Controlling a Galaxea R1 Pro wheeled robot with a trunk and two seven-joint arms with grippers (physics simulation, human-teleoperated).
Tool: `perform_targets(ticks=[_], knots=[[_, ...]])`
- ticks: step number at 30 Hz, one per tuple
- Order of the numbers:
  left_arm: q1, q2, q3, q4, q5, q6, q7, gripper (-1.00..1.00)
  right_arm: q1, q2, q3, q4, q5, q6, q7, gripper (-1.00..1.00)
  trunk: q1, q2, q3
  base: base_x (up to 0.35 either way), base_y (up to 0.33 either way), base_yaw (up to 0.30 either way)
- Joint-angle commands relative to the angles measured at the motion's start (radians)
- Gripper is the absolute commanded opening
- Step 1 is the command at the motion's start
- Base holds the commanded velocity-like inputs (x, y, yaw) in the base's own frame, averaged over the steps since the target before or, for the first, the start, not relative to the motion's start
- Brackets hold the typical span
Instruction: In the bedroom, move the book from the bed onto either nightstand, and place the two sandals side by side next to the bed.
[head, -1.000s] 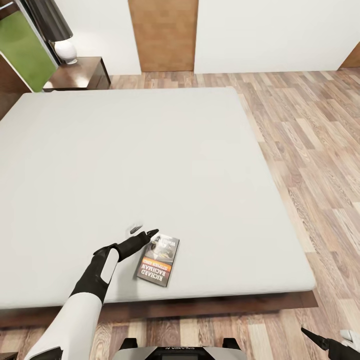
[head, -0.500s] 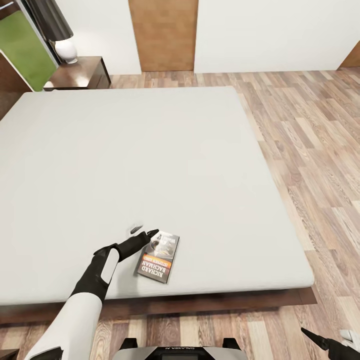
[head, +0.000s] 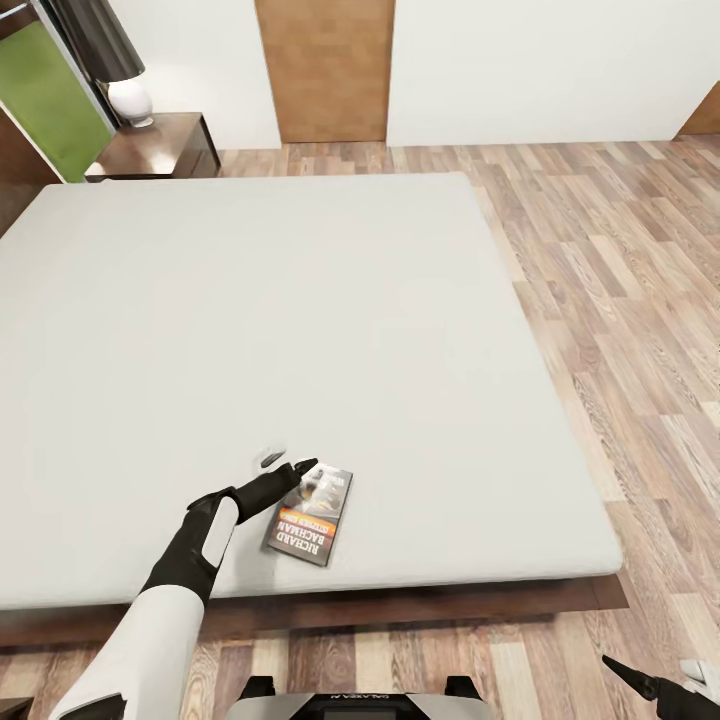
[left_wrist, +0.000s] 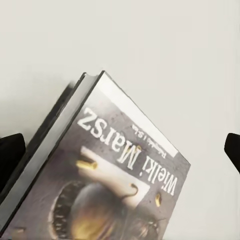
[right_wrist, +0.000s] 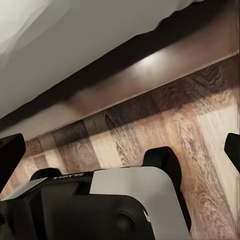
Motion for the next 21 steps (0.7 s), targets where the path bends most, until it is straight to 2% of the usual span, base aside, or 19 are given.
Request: perform_targets(ticks=[1,21], knots=[[-0.001,-0.001,0.005,-0.001,0.004,0.008,-0.003,1.00,-0.001,0.000,-0.008,0.001,0.006,0.002,0.004,1.00,0.000,0.000,-0.001,0.000,-0.188,0.000],[-0.001,-0.002,0.005,0.000,0.004,0.008,-0.002,1.00,-0.001,0.000,-0.009,0.001,0.006,0.002,0.004,1.00,0.000,0.000,-0.001,-0.003,-0.017,0.000]])
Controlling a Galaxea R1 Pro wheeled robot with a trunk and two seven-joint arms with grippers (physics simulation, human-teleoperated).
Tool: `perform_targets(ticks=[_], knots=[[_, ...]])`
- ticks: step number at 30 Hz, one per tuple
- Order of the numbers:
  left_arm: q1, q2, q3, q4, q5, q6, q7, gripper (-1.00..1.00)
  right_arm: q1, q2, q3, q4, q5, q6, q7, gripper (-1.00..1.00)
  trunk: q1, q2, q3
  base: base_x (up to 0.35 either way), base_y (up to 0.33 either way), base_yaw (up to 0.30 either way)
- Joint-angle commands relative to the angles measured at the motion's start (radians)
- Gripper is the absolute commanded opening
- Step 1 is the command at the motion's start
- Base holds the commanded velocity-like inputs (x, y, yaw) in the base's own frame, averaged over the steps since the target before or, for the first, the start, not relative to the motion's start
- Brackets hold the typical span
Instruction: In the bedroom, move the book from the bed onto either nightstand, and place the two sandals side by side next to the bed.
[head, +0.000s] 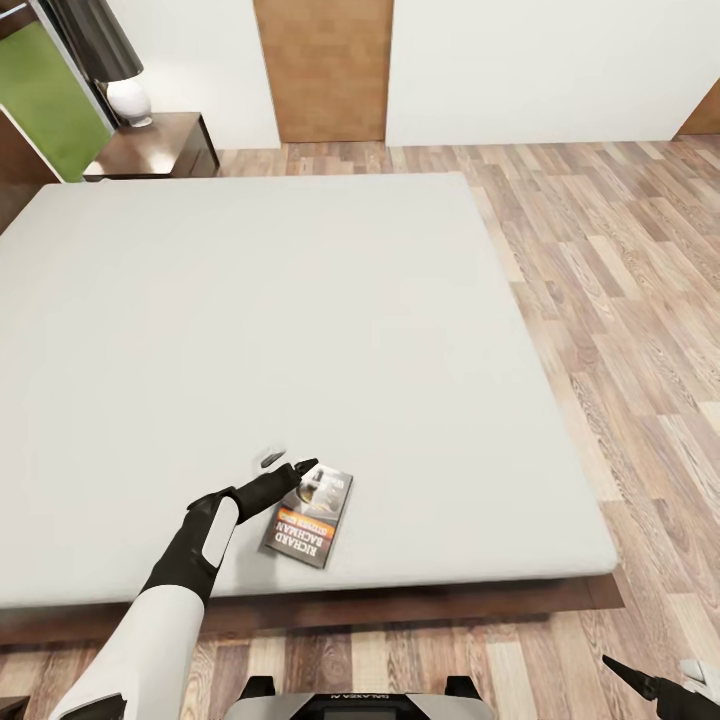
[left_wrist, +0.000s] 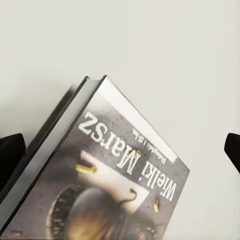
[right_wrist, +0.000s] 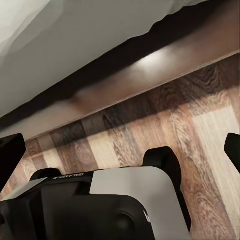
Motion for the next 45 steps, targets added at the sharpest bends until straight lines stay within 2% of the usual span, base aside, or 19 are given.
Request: perform_targets(ticks=[1,26,45], knots=[[-0.001,-0.001,0.005,-0.001,0.004,0.008,-0.003,1.00,0.000,0.000,-0.008,0.001,0.006,0.002,0.004,1.00,0.000,0.000,-0.001,-0.070,-0.046,0.000],[-0.001,-0.002,0.005,-0.001,0.004,0.008,-0.003,1.00,0.000,0.000,-0.008,0.001,0.006,0.002,0.004,1.00,0.000,0.000,-0.001,-0.070,-0.016,0.000],[0.000,-0.002,0.005,-0.001,0.004,0.008,-0.003,1.00,0.000,0.000,-0.008,0.001,0.006,0.002,0.004,1.00,0.000,0.000,-0.001,-0.004,-0.030,0.000]])
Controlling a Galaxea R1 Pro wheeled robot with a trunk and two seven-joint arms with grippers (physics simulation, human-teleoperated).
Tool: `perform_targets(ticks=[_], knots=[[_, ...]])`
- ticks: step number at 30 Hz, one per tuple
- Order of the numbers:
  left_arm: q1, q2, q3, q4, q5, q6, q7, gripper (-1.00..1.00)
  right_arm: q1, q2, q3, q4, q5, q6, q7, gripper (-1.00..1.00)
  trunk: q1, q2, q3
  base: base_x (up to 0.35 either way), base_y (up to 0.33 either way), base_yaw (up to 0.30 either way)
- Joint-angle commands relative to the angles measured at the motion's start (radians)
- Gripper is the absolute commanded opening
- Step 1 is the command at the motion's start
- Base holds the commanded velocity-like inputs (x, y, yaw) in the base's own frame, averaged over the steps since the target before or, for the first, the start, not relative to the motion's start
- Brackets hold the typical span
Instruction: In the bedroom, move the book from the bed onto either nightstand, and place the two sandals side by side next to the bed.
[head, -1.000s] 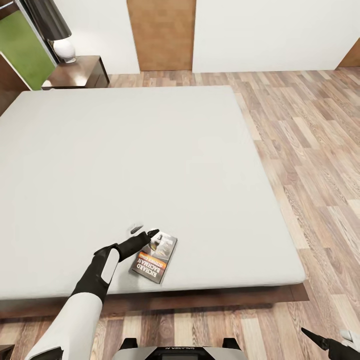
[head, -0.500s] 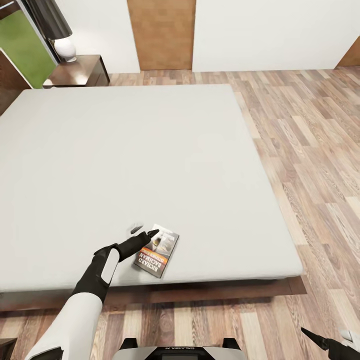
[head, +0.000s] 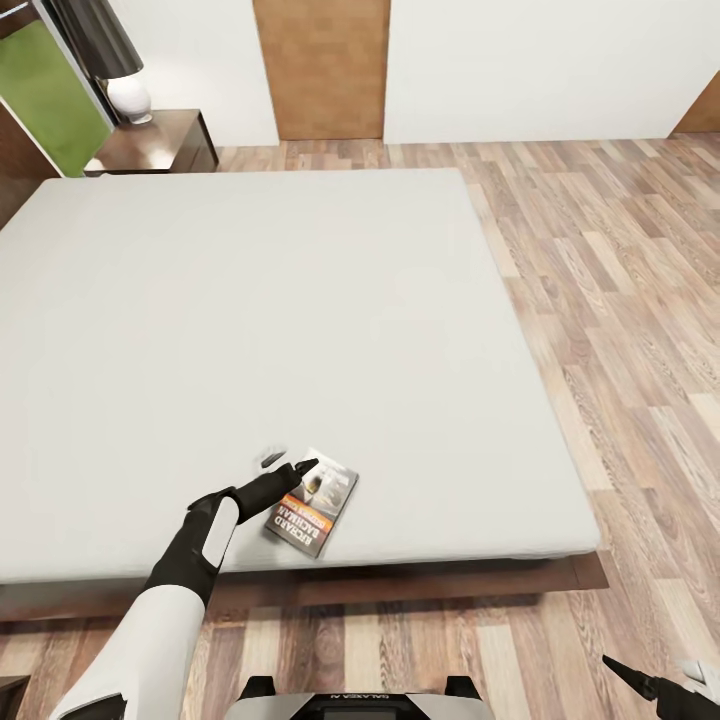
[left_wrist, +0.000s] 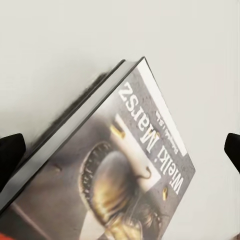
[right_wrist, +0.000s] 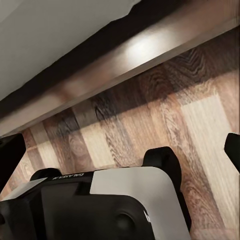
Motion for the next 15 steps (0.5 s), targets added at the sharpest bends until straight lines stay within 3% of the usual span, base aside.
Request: perform_targets(ticks=[1,15], knots=[[-0.001,-0.001,0.005,-0.001,0.004,0.008,-0.003,1.00,-0.001,0.000,-0.008,0.001,0.006,0.002,0.004,1.00,0.000,0.000,-0.001,0.000,-0.052,0.000],[-0.001,-0.001,0.005,-0.001,0.004,0.008,-0.003,1.00,-0.001,0.001,-0.008,0.001,0.006,0.002,0.004,1.00,0.000,0.000,-0.001,-0.001,-0.009,0.000]])
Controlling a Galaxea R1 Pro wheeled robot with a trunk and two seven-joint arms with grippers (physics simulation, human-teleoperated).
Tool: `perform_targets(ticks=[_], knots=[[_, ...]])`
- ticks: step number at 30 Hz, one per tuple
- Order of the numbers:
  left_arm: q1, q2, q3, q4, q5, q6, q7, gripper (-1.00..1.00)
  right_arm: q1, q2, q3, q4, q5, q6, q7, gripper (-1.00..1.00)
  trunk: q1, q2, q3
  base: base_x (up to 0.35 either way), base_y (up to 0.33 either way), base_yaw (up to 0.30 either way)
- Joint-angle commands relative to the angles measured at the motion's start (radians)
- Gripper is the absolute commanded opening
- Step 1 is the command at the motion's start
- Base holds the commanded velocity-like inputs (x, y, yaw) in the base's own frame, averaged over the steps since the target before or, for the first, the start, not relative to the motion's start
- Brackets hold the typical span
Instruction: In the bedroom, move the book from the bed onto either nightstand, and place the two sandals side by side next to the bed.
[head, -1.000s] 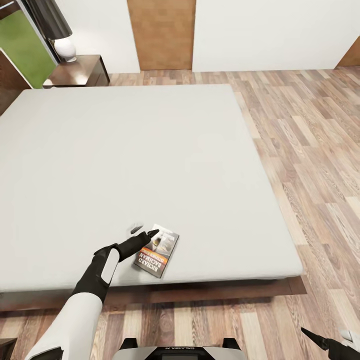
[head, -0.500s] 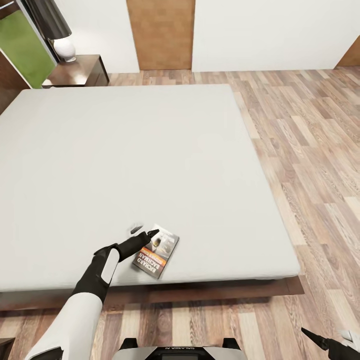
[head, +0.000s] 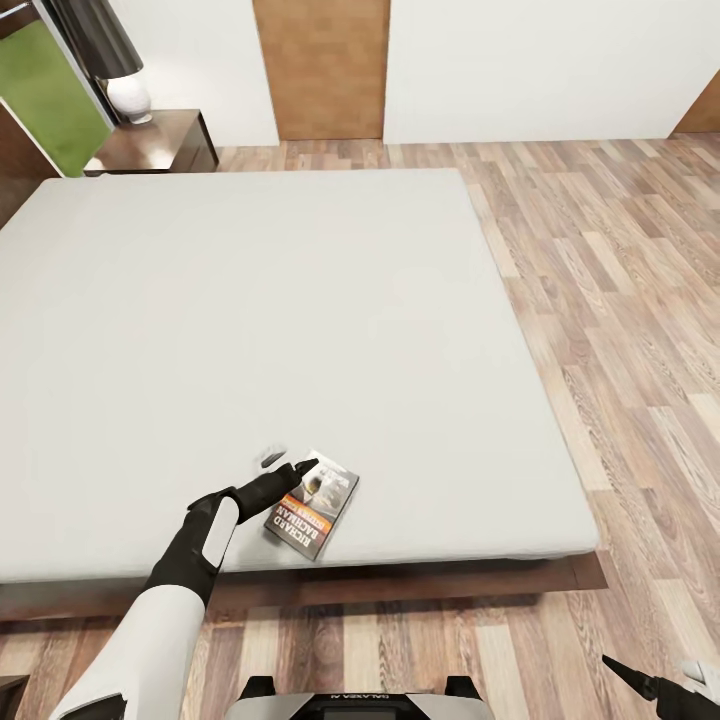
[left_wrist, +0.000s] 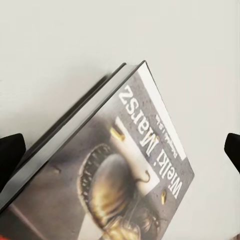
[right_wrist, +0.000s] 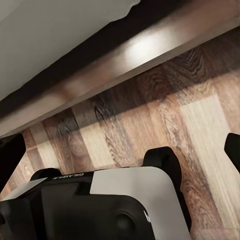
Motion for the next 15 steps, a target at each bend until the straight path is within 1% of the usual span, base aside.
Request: perform_targets(ticks=[1,5,7,15], knots=[[-0.001,-0.001,0.005,0.000,0.004,0.008,-0.003,1.00,0.000,0.000,-0.008,0.001,0.006,0.002,0.004,1.00,0.000,0.000,-0.001,-0.092,0.000,0.000],[-0.001,-0.001,0.005,0.000,0.004,0.008,-0.003,1.00,0.000,0.000,-0.008,0.001,0.006,0.002,0.004,1.00,0.000,0.000,-0.001,-0.195,-0.021,0.000],[0.000,-0.001,0.005,0.000,0.004,0.008,-0.003,1.00,0.000,0.000,-0.008,0.001,0.006,0.002,0.005,1.00,0.000,0.000,-0.001,-0.113,-0.025,0.000],[-0.001,-0.001,0.005,0.000,0.004,0.008,-0.003,1.00,0.000,0.000,-0.008,0.001,0.006,0.002,0.004,1.00,0.000,0.000,-0.001,-0.025,-0.006,0.000]])
